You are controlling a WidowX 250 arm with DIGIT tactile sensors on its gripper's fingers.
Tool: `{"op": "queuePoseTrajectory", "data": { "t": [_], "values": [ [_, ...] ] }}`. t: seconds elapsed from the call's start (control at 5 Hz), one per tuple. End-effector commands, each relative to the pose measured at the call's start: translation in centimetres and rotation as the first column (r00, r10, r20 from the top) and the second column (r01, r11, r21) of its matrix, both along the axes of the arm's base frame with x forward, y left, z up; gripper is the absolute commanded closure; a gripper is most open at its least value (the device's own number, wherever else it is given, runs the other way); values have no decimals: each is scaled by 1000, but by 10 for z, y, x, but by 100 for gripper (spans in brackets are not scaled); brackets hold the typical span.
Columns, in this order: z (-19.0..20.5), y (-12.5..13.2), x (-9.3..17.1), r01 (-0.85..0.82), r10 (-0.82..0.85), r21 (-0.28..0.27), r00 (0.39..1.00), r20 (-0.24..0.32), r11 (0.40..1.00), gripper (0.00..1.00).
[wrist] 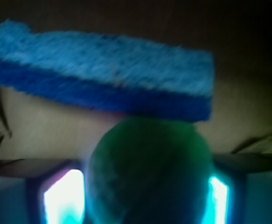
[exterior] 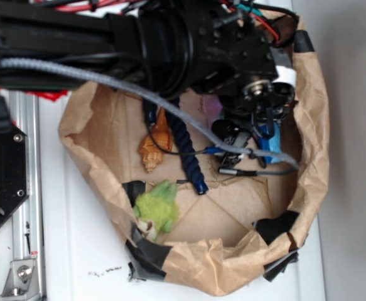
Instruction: Grab the green ball.
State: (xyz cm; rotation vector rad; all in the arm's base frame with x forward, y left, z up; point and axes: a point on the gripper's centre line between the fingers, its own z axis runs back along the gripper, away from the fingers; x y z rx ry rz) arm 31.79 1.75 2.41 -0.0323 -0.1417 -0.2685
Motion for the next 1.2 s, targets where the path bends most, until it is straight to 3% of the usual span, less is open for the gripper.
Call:
{"op": "queuePoseTrajectory", "data": {
  "t": [0.0,0.2,0.4,0.6,1.0],
  "values": [
    [52,3,6,-11,8,47,997,71,999,100],
    [100,-6,-18,5,-1,-198,1000,18,980,100],
    [147,-18,-39,4,6,-132,997,76,991,100],
    [172,-28,-51,-105,118,-136,989,91,985,100],
    [169,-29,-51,-161,165,-68,985,55,985,100]
  ]
}}
